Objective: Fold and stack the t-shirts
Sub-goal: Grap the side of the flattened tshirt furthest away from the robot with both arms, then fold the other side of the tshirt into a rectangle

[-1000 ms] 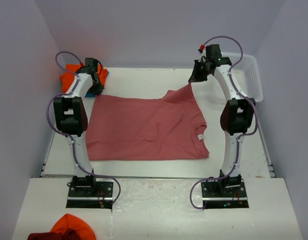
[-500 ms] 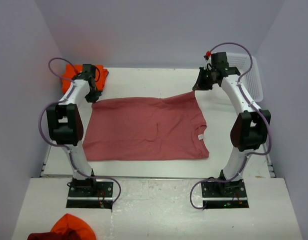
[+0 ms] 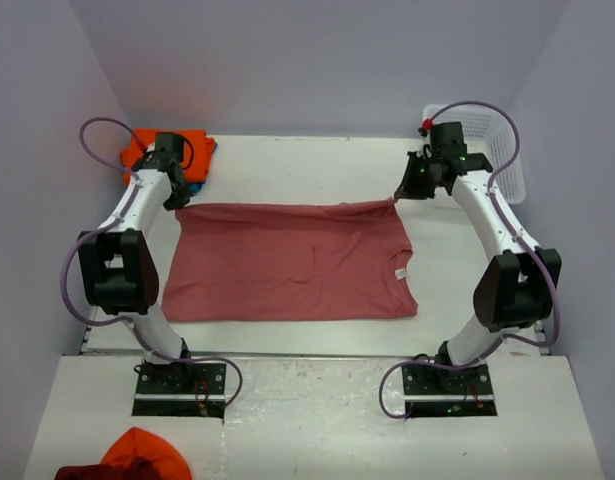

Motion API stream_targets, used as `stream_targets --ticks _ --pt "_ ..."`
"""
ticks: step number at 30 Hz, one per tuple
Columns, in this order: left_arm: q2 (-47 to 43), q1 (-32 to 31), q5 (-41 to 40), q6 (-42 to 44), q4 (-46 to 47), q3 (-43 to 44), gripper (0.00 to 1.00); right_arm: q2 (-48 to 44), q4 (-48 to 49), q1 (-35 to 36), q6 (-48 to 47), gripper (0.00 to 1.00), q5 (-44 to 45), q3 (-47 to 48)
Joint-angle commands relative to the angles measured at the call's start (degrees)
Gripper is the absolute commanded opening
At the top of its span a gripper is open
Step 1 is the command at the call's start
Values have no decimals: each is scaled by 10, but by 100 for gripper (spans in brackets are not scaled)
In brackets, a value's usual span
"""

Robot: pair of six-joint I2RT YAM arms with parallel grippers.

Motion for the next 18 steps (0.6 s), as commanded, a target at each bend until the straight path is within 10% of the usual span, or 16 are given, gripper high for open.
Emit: stream_targets --ticks 1,18 --pt "-51 4 -29 -5 -2 -23 0 -49 4 3 9 0 19 -26" --pt "-155 0 -31 -1 0 -146 0 -171 15 10 26 0 35 -164"
